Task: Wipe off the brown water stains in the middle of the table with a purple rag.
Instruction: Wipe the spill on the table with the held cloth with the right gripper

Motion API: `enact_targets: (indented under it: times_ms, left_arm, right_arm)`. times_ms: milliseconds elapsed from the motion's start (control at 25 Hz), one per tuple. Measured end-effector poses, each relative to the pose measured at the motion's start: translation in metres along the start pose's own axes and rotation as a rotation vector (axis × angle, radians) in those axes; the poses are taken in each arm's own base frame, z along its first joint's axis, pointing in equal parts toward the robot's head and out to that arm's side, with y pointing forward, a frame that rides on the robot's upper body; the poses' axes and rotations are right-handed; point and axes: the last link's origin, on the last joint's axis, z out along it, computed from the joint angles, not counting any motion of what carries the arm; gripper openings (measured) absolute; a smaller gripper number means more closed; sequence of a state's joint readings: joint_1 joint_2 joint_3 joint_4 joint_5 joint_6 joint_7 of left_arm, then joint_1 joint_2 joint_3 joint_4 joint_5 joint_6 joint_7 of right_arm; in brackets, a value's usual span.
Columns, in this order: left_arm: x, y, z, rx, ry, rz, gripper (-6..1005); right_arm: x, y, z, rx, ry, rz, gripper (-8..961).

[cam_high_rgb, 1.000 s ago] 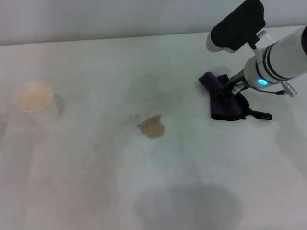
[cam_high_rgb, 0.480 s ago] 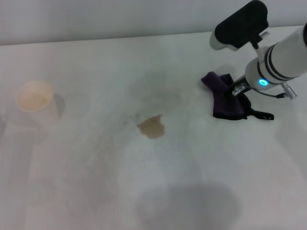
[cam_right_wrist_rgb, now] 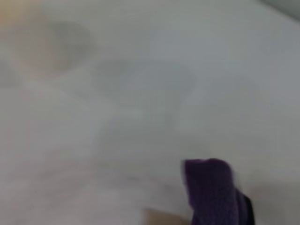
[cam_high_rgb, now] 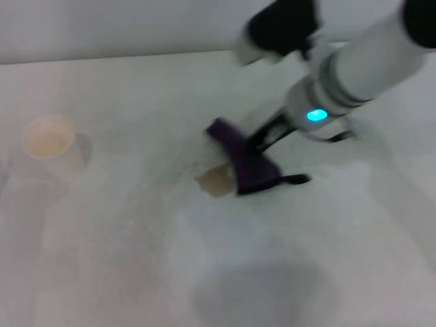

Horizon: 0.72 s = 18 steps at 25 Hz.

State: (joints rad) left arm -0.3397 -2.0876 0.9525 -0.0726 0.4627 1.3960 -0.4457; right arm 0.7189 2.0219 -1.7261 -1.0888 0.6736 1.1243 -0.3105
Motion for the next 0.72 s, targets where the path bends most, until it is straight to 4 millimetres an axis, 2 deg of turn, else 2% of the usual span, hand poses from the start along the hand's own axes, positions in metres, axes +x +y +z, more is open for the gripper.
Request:
enact_targets:
  times_ms: [240, 360, 520, 720]
  left_arm:
    - [0.003, 0.000, 0.003, -0.002, 0.012, 0.002, 891]
    - [0.003, 0.000, 0.004, 0.000, 0.015, 0.002, 891]
    - [0.003, -0.001, 0.004, 0.002, 0.015, 0.001, 890]
    - [0.003, -0.001, 0.003, 0.005, 0.013, 0.002, 890]
  right_arm:
    - [-0.017, 0.065, 0.018, -0.078, 0.027, -0.250, 94]
    - [-0.022, 0.080, 0.024, -0.091, 0.005, -0.304, 94]
    - [-0.020, 0.074, 0.028, -0.074, -0.012, -0.287, 95]
    - [-0.007, 0.040, 0.040, 0.004, 0.027, -0.217, 95]
